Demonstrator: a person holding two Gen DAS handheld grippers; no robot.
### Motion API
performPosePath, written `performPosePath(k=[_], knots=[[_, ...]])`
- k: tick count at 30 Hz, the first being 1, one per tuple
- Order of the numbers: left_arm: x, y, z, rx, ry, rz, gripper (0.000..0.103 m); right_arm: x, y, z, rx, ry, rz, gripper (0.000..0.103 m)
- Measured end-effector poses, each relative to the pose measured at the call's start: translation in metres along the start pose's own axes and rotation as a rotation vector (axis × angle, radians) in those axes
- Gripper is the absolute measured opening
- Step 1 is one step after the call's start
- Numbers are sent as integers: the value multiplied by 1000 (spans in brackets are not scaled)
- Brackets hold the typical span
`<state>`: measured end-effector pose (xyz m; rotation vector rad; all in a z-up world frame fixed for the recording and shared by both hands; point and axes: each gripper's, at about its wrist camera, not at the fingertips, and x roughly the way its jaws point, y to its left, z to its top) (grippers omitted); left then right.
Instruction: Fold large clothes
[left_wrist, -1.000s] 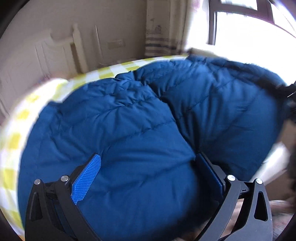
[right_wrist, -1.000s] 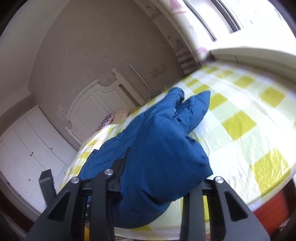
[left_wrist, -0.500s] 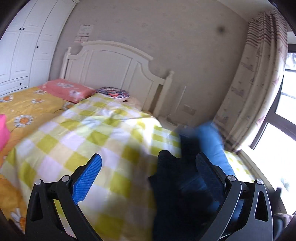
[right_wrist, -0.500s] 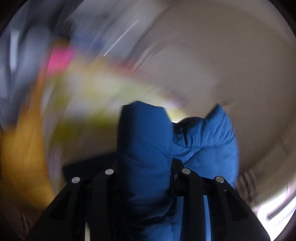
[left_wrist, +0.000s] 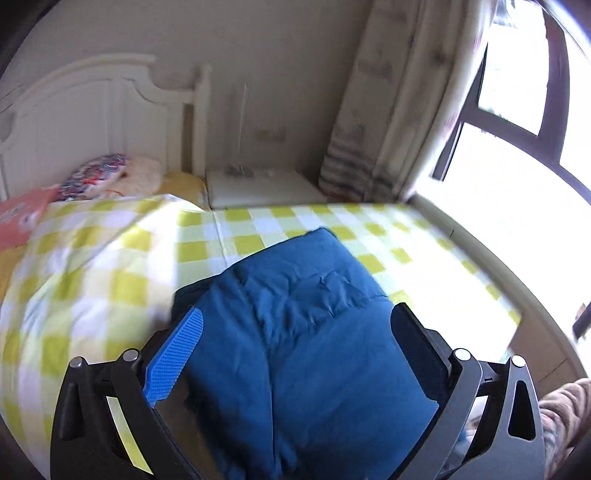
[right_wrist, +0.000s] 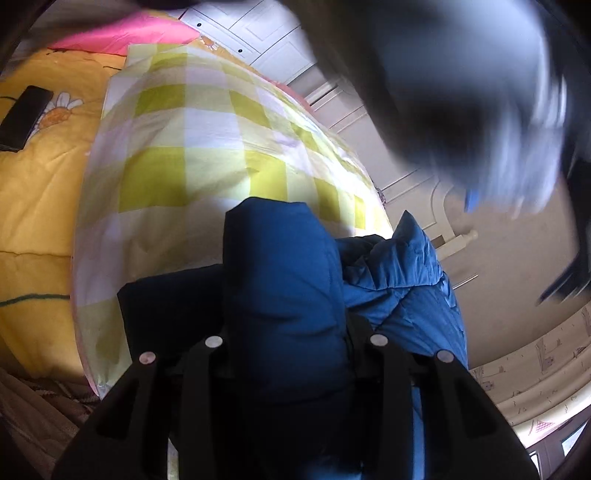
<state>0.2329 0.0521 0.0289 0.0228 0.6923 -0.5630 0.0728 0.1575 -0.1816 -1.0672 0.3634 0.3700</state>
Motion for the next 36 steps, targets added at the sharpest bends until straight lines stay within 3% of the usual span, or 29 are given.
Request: performPosePath(k=[2,4,6,9,10,11,13,15,18,21,22,24,26,28,30,34,36], knots=[[45,9,0,-23,98,-9,98,1,1,0,1,-7,-4,40],[93,23,-20,-8,206,79,99,-3,0,-3,10,-21,9,47],[104,45,-38,-96,179,4,99,-11,-6,-5,20,-8,88,50],[95,48,-50,-104,140,73,99,-43,-34,-18,120,-83,315,64],[92,46,-54,-95,123,100,99,-57,-53,-26,191,-133,407,63],[89,45,-56,-93,108,118,99,-66,-67,-33,236,-165,440,63],[87,46,-58,-102,92,132,99,-83,-114,-55,357,-241,416,63],[87,49,-60,-119,84,125,99,-81,-158,-78,480,-250,329,63],[84,52,-63,-130,67,140,99,-43,-228,-117,689,-190,222,61],[79,48,-63,-128,56,165,99,14,-271,-136,805,-105,208,31],[77,48,-62,-129,52,169,99,35,-282,-139,836,-79,228,30],[80,50,-61,-134,49,169,99,72,-289,-135,847,-40,248,30],[80,53,-61,-145,48,165,99,113,-281,-128,776,51,229,30],[80,60,-61,-176,40,195,99,180,-257,-130,749,205,334,30],[86,67,-61,-207,67,169,99,199,-265,-134,807,214,383,29],[93,76,-61,-242,99,103,99,195,-260,-124,703,242,356,30],[92,76,-62,-242,97,103,99,191,-270,-125,722,229,371,30]])
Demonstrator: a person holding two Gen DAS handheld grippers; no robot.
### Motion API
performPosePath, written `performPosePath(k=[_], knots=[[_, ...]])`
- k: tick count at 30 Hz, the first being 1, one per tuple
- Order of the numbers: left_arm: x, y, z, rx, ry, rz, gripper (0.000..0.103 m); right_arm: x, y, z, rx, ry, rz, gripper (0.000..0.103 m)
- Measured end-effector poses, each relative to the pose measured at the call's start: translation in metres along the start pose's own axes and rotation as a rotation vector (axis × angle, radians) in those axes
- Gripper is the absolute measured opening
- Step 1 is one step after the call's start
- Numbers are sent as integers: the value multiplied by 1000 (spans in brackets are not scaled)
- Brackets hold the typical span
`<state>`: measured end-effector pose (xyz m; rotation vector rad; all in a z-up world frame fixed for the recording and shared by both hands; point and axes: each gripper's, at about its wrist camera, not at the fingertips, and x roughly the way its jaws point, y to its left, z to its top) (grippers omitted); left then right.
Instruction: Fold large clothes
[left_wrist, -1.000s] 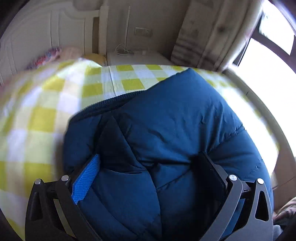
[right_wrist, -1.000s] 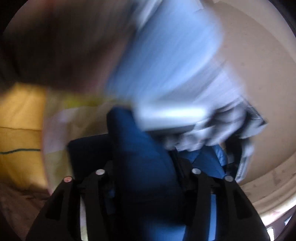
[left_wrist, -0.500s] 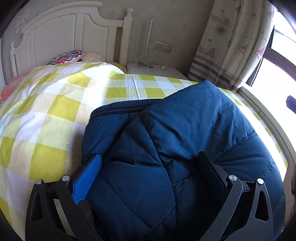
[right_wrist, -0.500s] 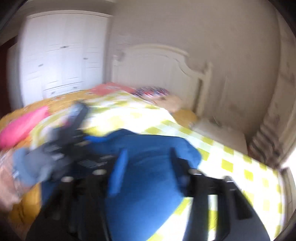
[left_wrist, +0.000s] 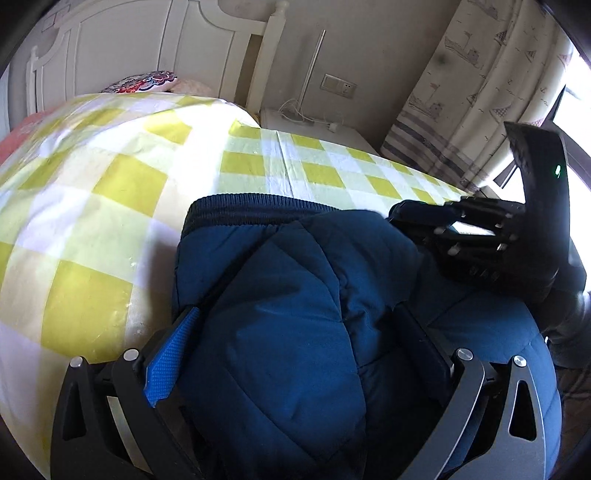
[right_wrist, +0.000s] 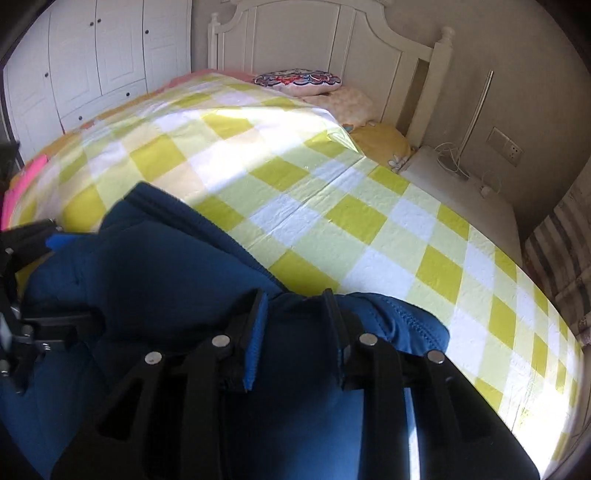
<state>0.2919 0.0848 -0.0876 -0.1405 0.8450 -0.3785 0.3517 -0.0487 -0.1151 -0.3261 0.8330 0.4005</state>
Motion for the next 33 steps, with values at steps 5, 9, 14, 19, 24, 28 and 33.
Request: performPosePath(k=[5,9,14,19,24,28,33], knots=[[0,-2,-1,5,-4,11,99,-32,-48,5,249,-172,-64,31],[1,-1,-1,2,-2,19,99,16,-45,-10,204,-41,20,33],[-1,-4,-1,13,-4,35,99,5,-34,11,132,36,-84,34],[0,-3,-1,8,-5,31,99,-38,0,25,41,-101,-78,47],[0,-1,-1,2,-7,41,99,20,27,10,-82,74,-47,53],[0,-2,-1,7,-6,43,99,21,19,7,-44,69,-14,53],[-2,-6,1,24,2,68,99,21,19,6,-43,58,-21,53]])
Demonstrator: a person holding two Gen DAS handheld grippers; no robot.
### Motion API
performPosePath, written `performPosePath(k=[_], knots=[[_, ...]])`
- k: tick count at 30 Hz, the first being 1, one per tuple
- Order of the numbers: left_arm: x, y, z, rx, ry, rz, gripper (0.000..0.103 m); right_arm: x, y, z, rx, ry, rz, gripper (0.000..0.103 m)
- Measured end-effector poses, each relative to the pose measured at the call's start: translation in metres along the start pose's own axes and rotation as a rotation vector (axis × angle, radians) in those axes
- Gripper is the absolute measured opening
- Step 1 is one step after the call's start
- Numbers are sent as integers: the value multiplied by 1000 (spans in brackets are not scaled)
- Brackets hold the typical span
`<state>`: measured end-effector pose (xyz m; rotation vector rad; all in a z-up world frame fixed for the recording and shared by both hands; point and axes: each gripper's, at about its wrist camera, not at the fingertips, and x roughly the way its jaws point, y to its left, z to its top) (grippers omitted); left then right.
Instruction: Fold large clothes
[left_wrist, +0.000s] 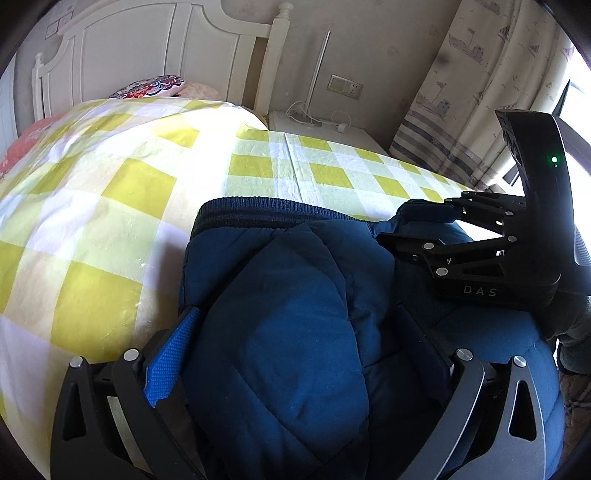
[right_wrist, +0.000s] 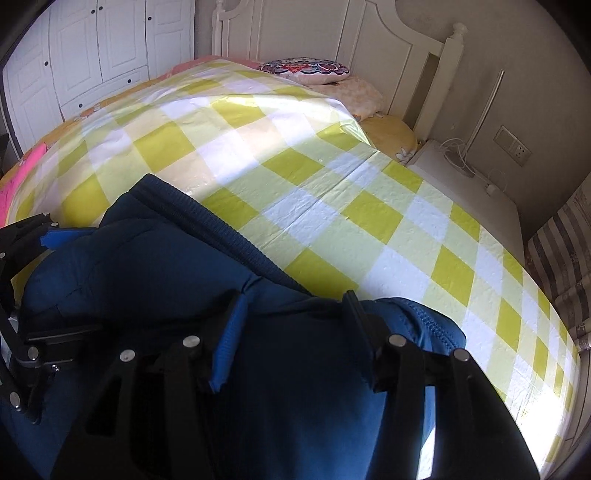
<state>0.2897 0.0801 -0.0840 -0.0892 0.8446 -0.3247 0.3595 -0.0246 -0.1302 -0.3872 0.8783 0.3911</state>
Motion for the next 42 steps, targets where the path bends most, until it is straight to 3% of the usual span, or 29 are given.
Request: performPosePath(k=[2,3,6,9,10,11,12,13,14,17,18,19,24,27,28,30,32,34,37,40,42], knots=[[-10,-7,8,29,-4,53,99,-2,1,-2,-3,-9,-6,53],[-23,-8,14,25,-46,69,97,-3,0,-2,-1,-14,-6,53],[-51,0,35,-49,-135,-54,98,-3,-4,-4,24,-27,13,53],[-30,8,45,-59,-85,21,98,-4,-4,-4,29,-33,16,53],[3,13,38,-35,10,99,98,-5,-4,-5,31,-36,16,53],[26,22,30,-62,82,85,99,-6,-5,-5,35,-44,18,53],[34,36,24,-136,98,-5,99,-8,-8,-7,60,-61,21,53],[33,58,19,-245,82,-108,99,-10,-10,-9,76,-73,37,53],[25,67,17,-274,56,-135,99,-13,-12,-11,83,-87,50,53],[-12,58,8,-197,11,0,97,-36,-13,-20,99,-132,52,58],[-32,55,2,-180,-22,19,97,-52,-10,-26,106,-151,31,70],[-51,49,-4,-164,-48,10,97,-66,-7,-33,119,-174,21,77],[-118,4,-46,-3,-139,-7,98,-141,28,-82,67,-324,82,77],[-101,-14,-78,75,-77,46,99,-141,61,-106,-26,-260,105,80],[-94,-11,-87,47,-89,42,99,-135,69,-114,-38,-255,79,81],[-87,9,-98,-84,-94,-48,99,-129,70,-123,5,-281,87,81],[-85,17,-102,-155,-82,-89,99,-135,71,-122,4,-255,66,81],[-97,17,-107,-166,-97,-73,98,-150,82,-122,-22,-255,22,80],[-100,19,-115,-160,-112,-81,99,-180,108,-135,-109,-346,-4,83],[-93,29,-130,-248,-81,-158,99,-159,124,-155,-138,-302,34,84],[-98,28,-133,-241,-85,-167,99,-161,117,-163,-103,-321,60,84]])
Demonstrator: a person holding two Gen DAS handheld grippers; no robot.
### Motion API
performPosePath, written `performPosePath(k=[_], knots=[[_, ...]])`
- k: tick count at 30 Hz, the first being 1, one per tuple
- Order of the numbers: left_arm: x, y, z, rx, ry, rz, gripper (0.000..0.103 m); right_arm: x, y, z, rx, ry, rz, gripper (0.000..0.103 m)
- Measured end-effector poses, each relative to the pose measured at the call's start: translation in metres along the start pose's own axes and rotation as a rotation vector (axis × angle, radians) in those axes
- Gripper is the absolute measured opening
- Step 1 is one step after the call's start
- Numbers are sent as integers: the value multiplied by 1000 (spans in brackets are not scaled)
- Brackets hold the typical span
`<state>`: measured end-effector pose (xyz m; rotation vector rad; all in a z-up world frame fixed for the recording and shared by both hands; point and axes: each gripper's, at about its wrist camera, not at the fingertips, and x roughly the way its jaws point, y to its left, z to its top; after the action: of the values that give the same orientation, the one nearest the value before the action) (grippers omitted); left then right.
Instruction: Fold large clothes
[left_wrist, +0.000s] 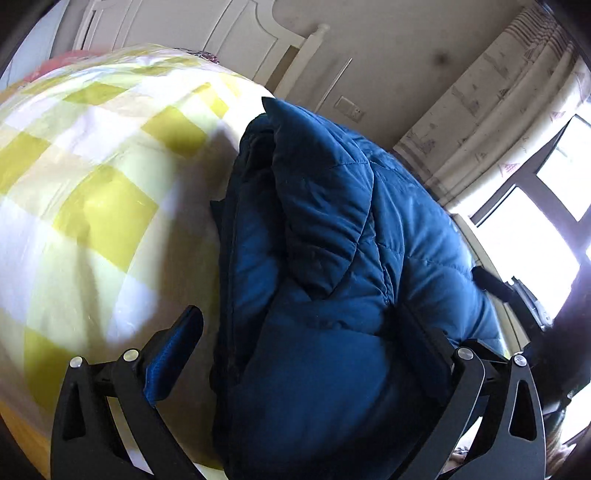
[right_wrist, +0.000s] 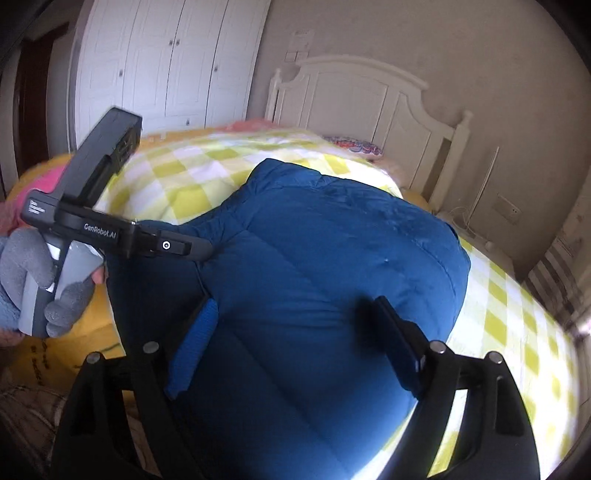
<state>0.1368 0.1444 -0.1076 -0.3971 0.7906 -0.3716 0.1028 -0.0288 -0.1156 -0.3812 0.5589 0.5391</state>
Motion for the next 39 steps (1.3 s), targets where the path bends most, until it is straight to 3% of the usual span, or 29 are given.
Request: performPosePath(k=[2,5,6,7,10,11,13,15,17,19,21,23,27,30,34,39], knots=[[-10,-5,3,38,-18,16,98,-10,-11,5,41,21,43,84],[-23,6,16,-24,-3,-67,98,-33,-47,3,214,-21,98,88],[-20,18,23,-92,41,-102,98,-36,-60,-2,289,-34,126,98],[-13,23,28,-127,76,-109,98,-37,-76,-10,387,-40,159,101],[13,43,40,-195,204,-147,98,-22,-118,-42,713,6,297,101],[23,47,43,-219,257,-191,98,-12,-129,-54,820,33,352,101],[37,50,46,-237,327,-263,98,3,-137,-67,900,74,394,101],[41,49,49,-220,370,-280,98,16,-136,-73,926,114,417,101],[44,46,48,-199,384,-285,98,27,-134,-77,959,123,497,101],[46,41,43,-189,398,-326,98,30,-130,-76,945,129,505,101],[54,27,26,-183,495,-465,99,31,-127,-74,929,135,511,101],[53,17,20,-126,448,-449,99,32,-128,-75,925,133,513,101],[53,27,13,-201,418,-507,98,37,-124,-73,909,104,510,101],[51,18,7,-189,373,-468,94,33,-119,-73,889,105,500,100],[24,1,1,-122,225,-453,84,14,-107,-63,769,39,400,73],[21,-60,16,-13,115,-469,84,-25,-124,-41,664,-119,240,61]])
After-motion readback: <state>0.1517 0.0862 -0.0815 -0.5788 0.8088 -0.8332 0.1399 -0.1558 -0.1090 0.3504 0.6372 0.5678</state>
